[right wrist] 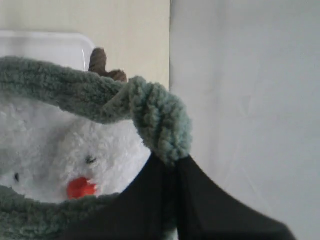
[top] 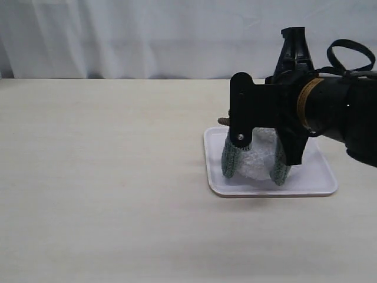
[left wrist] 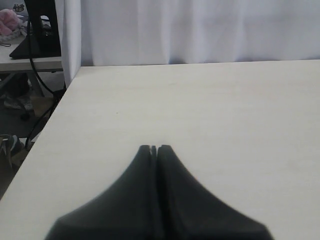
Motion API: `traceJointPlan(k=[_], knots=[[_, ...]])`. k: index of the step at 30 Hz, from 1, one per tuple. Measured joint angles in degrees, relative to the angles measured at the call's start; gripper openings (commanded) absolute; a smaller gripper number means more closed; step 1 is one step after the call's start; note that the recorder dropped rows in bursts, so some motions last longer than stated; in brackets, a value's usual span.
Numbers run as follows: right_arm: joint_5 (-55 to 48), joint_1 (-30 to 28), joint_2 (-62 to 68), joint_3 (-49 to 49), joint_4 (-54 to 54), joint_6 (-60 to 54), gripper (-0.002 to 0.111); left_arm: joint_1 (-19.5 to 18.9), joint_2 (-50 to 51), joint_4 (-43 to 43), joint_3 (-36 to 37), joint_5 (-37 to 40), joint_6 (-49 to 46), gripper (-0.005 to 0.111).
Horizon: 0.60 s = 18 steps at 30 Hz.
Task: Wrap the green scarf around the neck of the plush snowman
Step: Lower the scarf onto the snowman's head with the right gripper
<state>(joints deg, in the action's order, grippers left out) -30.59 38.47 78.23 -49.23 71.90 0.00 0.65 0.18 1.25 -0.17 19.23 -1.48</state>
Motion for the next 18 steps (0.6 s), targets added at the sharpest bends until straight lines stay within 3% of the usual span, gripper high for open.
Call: traceJointPlan(k=[18], knots=[[9.1,-11.1,2.1,-0.6,0.6,3.8,0.004,0.0,0.0,0.0,0.0,0.0,0.0,0.0]])
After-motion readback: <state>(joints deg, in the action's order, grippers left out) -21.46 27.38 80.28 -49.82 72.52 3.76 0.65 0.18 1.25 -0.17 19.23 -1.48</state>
